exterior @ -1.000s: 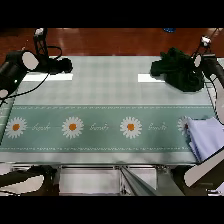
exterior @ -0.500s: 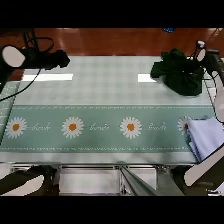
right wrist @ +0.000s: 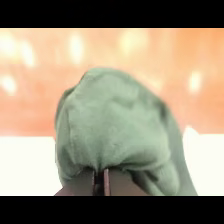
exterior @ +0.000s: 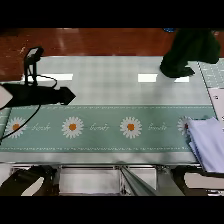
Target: Fold the shirts.
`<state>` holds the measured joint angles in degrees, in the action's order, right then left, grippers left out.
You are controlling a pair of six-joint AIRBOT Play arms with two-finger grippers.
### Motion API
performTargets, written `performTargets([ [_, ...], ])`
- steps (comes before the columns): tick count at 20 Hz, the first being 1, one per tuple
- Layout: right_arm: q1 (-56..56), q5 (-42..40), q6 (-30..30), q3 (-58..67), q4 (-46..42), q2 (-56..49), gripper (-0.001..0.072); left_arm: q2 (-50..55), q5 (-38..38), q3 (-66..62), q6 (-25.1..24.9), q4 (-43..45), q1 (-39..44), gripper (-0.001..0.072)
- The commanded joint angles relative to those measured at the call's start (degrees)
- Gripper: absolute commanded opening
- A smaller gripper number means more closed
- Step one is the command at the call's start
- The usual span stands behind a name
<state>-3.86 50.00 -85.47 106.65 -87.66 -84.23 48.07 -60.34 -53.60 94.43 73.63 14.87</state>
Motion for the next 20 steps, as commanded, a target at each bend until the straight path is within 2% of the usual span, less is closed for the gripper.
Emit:
performTargets([
  [1, 4.83, 0.44, 5.27, 0.92, 0.61, 9.99, 0.0023, -6.78, -1.33, 5.05, 2.38, 1.51, -3.96, 0.0507],
  [5, 10.32, -2.47, 6.69, 1.03, 0.59, 18.43, 0.0023, -11.13, -3.08, 5.09, 3.17, 1.40, -11.96, 0.0507],
  [7, 11.93, -1.25, 6.56, 1.03, 1.05, 21.62, 0.0023, -13.18, -5.66, 5.14, 3.41, 1.11, -15.69, 0.0507],
  [11, 17.05, 14.29, 7.37, 0.09, 9.25, 23.21, 0.0023, -17.11, -5.46, 5.18, 3.45, 0.94, -17.11, 0.0507],
  [13, 21.84, 17.33, 7.15, -4.20, 11.32, 23.19, 0.0023, -17.86, -3.93, 5.16, 3.48, 0.94, -17.11, 0.0507],
  [16, 29.53, 16.68, 4.26, -14.71, 11.32, 22.82, 0.0023, -17.79, -3.28, 5.16, 4.55, 0.92, -17.09, 0.0507],
  [20, 38.21, 7.72, -0.55, -31.12, 15.61, 17.88, 0.0023, -17.84, -3.34, 5.16, 5.35, 0.68, -17.09, 0.0507],
])
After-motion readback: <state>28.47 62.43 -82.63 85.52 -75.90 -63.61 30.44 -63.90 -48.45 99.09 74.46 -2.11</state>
